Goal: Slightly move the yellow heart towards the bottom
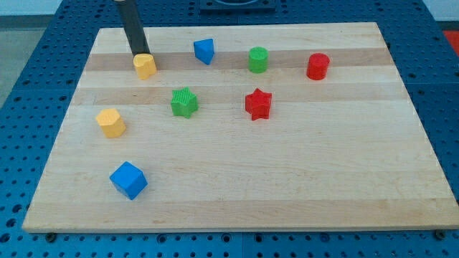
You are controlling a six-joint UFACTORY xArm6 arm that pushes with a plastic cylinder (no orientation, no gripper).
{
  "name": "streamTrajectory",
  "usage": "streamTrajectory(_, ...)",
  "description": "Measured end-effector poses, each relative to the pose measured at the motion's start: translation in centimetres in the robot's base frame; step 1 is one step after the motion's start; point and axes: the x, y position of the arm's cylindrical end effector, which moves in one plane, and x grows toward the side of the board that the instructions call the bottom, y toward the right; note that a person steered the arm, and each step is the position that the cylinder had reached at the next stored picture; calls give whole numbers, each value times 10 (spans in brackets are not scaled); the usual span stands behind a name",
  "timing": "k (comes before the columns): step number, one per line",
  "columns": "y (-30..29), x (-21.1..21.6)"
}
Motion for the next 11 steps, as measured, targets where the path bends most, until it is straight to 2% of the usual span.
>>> streamTrajectory(2, 100, 20)
streamTrajectory(3, 100, 9)
streamTrajectory(5, 47, -6)
streamTrajectory(6, 19, 1)
streamTrajectory(8, 33, 54)
streamTrajectory(9, 6, 54)
streamTrajectory(11, 4, 77)
